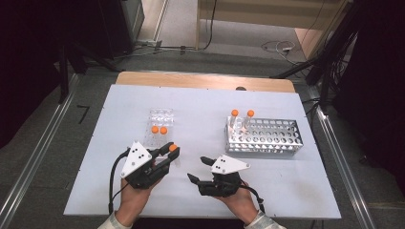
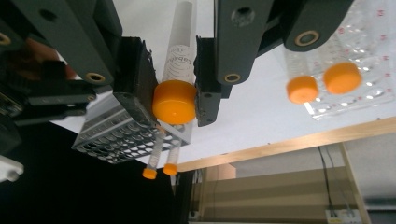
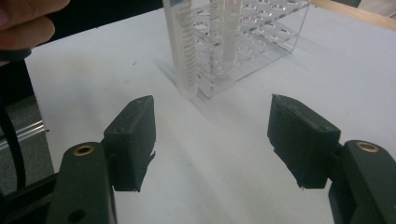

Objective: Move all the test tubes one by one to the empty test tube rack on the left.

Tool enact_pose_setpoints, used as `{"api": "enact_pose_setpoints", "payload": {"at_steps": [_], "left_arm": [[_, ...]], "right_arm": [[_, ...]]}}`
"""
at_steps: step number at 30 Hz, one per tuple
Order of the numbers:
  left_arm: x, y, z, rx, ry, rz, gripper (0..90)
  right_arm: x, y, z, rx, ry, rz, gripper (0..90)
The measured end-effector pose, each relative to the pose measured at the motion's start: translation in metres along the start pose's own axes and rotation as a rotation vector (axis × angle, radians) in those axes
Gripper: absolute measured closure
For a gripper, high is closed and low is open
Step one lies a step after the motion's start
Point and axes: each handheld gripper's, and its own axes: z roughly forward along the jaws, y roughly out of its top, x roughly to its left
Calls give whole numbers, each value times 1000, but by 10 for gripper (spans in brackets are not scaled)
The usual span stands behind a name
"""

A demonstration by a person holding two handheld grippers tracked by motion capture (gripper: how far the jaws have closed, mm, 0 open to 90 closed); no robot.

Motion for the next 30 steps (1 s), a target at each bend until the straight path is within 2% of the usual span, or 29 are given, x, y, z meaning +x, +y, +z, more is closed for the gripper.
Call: {"api": "enact_pose_setpoints", "payload": {"at_steps": [10,15,24,30], "left_arm": [[19,17,2,-23,54,-33,702],[28,23,4,-31,92,-29,703],[37,22,9,-23,163,1,702],[44,17,13,-10,177,-8,702]], "right_arm": [[-1,0,-2,-4,-3,7,312],[-2,0,-3,-7,-4,7,314],[-1,-1,-3,-6,-2,6,317],[-2,-1,-4,-6,-3,8,318]]}}
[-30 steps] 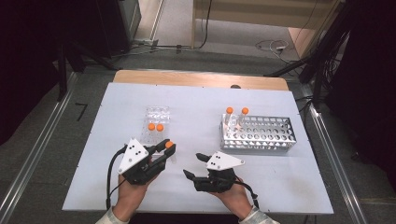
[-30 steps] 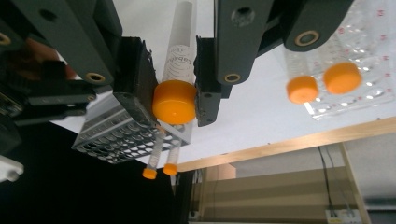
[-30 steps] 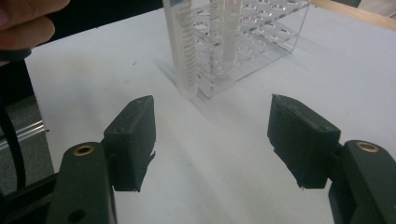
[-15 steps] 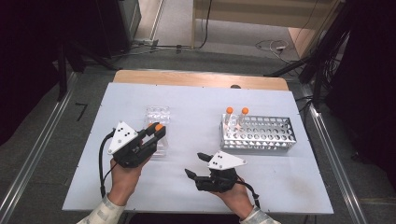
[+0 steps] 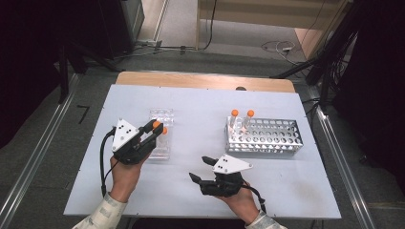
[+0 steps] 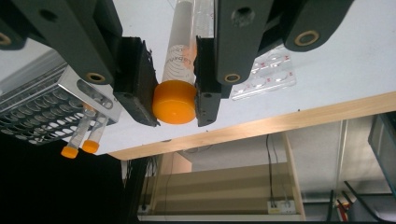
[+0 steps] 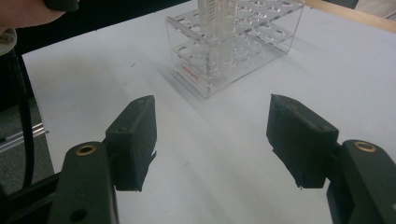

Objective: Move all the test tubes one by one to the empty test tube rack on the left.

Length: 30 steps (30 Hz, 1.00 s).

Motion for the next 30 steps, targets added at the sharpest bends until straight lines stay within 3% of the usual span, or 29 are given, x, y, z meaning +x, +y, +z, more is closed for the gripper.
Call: {"api": "enact_pose_setpoints", "payload": {"at_steps": [21,30], "left_arm": [[-3,-19,13,51,-1,9,692],[-4,-20,12,54,0,5,638]], "right_arm": [[1,-1,0,3,0,-1,319],[0,-1,-1,2,-3,-2,320]]}}
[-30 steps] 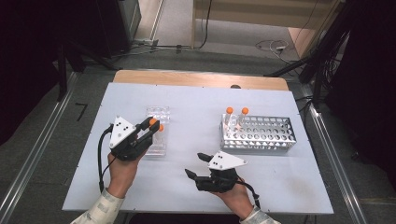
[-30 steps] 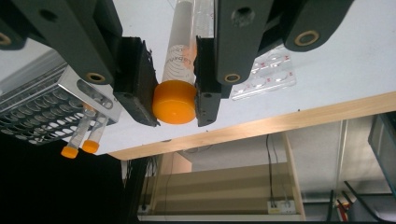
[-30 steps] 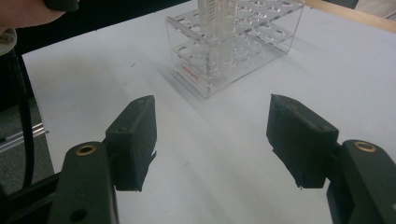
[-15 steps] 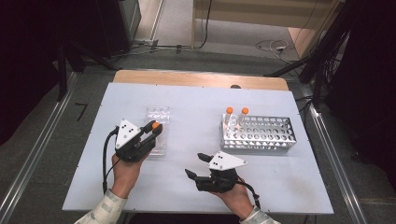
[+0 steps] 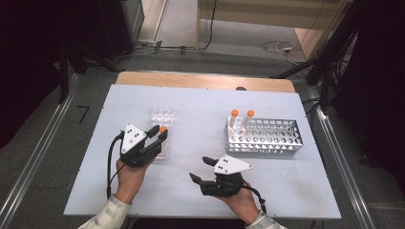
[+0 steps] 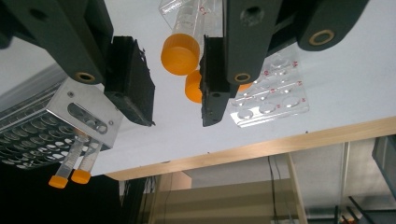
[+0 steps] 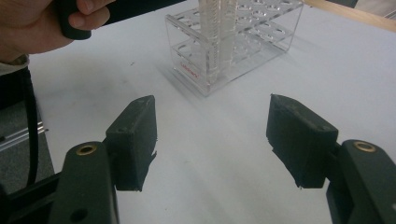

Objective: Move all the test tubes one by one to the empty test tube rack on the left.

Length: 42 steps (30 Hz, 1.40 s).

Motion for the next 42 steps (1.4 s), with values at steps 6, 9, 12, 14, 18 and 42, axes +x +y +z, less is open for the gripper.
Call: {"api": "enact_pose_setpoints", "payload": {"at_steps": [6,9,12,14,18,42], "left_arm": [[-1,1,-4,-8,-3,-3,586],[-3,2,-6,-15,-11,-8,549],[-7,3,-9,-17,-16,-3,488],[-10,3,-11,-16,-20,-3,433],[-15,3,-17,-12,-25,-18,323],[-46,-41,-38,16,-62,33,242]], "right_arm": [[-1,0,-1,-3,-3,1,320],[-2,0,-2,-3,-6,6,320],[-3,0,-2,-4,-8,8,321],[-3,-1,-3,-5,-10,10,320],[-6,-1,-5,-9,-19,11,322],[-52,3,-26,-58,-228,70,344]]}}
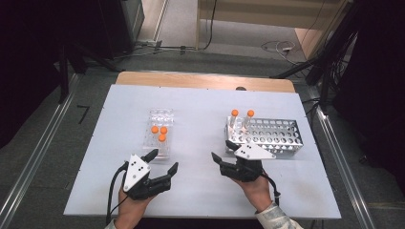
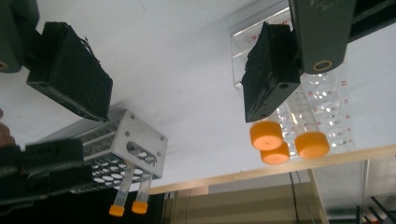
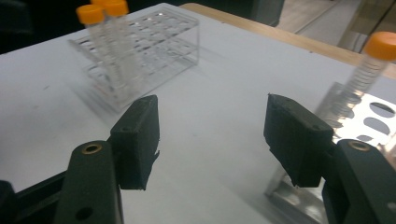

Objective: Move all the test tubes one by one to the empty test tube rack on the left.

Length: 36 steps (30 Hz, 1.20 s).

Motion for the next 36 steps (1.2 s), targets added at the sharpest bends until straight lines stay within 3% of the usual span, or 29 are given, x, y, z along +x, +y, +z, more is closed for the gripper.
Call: {"api": "enact_pose_setpoints", "payload": {"at_steps": [11,17,23,29,36], "left_arm": [[-5,-3,5,19,-14,10,242],[-4,-3,6,22,-17,8,242],[-4,-3,7,20,-19,5,244],[-4,-3,6,21,-24,10,243],[-4,-3,6,22,-26,10,244]], "right_arm": [[-56,-1,6,-4,-183,63,352],[-75,-1,11,-14,-240,98,377],[-86,0,21,-10,-278,138,437],[-92,5,32,12,-350,161,495],[-102,10,38,34,-368,199,575]]}}
